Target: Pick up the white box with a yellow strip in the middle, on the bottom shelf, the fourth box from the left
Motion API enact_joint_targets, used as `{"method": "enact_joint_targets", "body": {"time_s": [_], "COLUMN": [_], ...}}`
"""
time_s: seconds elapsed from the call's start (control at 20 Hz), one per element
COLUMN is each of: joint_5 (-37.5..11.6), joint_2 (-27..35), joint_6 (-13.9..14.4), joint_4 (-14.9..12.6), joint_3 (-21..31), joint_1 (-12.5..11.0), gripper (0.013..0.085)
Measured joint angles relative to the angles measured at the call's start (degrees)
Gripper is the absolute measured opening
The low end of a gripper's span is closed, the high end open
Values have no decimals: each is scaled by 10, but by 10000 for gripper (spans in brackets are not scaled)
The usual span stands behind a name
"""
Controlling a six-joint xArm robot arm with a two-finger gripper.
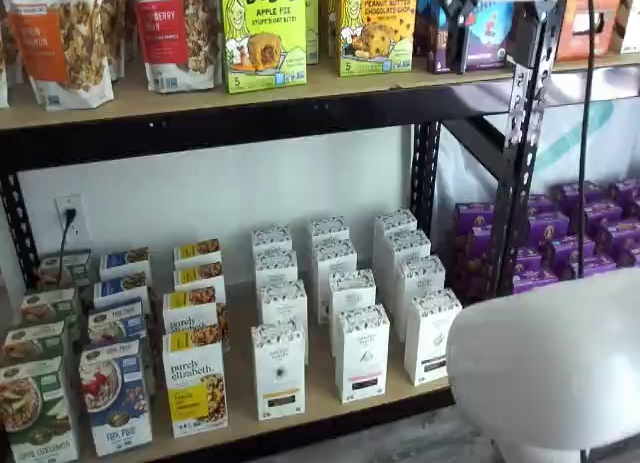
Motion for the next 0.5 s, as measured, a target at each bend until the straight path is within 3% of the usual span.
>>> {"method": "enact_joint_targets", "body": {"time_s": [0.05, 0.15, 0.5], "joint_5": [-10, -74, -90], "joint_2": [-6, -46, -48], "joint_6": [-3, -25, -29], "joint_4": [5, 42, 52], "joint_3": [6, 42, 54], "joint_1": [-4, -38, -42], "gripper": [850, 850, 850]}}
